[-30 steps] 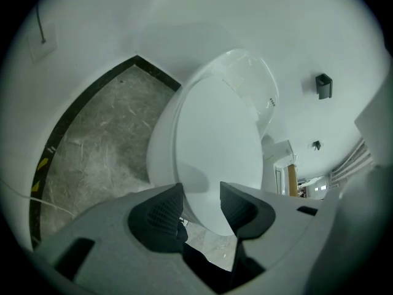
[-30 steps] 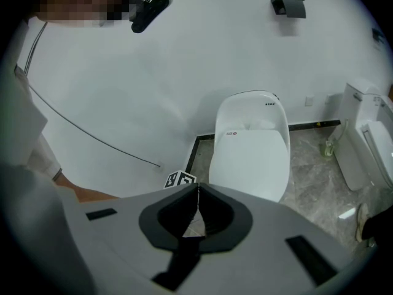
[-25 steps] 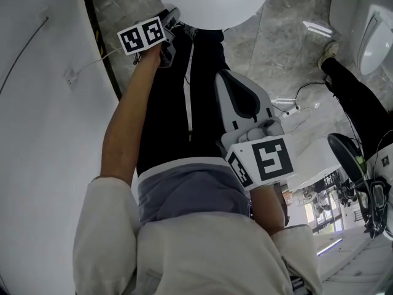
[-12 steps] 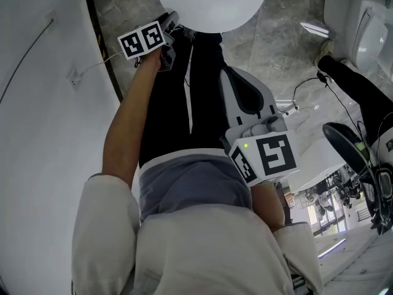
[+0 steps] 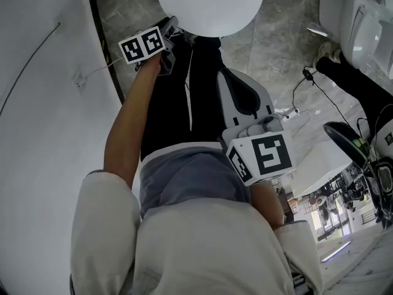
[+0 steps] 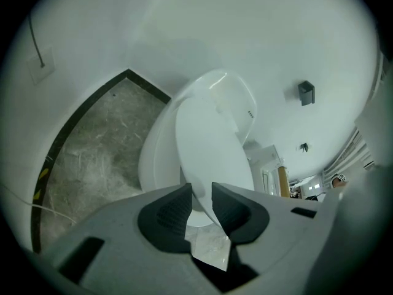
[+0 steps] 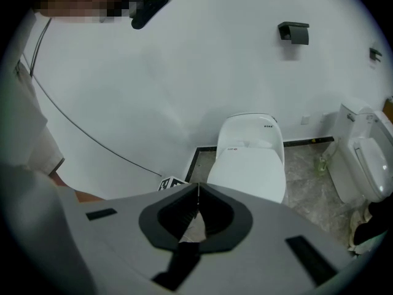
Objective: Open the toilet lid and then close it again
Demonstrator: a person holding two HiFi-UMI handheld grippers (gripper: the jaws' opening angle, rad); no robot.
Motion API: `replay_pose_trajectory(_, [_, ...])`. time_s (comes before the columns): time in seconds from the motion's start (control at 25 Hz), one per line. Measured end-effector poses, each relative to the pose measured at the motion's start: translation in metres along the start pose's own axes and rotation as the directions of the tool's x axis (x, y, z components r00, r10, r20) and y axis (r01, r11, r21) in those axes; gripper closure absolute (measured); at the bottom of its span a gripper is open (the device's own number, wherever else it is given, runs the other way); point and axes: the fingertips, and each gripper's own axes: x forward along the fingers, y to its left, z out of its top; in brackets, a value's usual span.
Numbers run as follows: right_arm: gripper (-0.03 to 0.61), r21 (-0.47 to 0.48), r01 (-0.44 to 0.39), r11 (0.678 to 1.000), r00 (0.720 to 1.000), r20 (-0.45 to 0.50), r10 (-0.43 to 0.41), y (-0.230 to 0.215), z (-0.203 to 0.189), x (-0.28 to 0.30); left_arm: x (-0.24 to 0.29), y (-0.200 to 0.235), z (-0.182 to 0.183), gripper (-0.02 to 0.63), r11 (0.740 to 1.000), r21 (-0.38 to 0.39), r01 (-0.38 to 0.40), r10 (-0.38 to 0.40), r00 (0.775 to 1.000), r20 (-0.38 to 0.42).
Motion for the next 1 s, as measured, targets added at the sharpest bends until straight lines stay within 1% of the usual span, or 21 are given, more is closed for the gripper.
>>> replay_pose_trajectory(0.24, [0.568, -0.009, -0.007, 1.000, 1.000, 0.026, 0.007, 0.004, 0.010, -0.013, -0.008, -0.016, 0.009, 0.524, 1.000, 0.030, -0.007, 0.007, 1.000, 0.000])
replay_pose_trajectory(0.6, [0.568, -0.020, 0.011, 1.000, 0.997, 0.073, -0.009, 0.006, 0.029, -0.032, -0.023, -0.035, 0.022, 0.529, 1.000, 0.007, 0.018, -0.018, 0.999, 0.036])
replay_pose_trajectory(1.0, [0.567, -0.043, -0.004, 0.999, 0.993, 0.117, 0.009, 0.017, 0.053, -0.042, -0.031, -0.055, 0.039, 0.531, 0.999, -0.014, 0.046, -0.045, 0.998, 0.052])
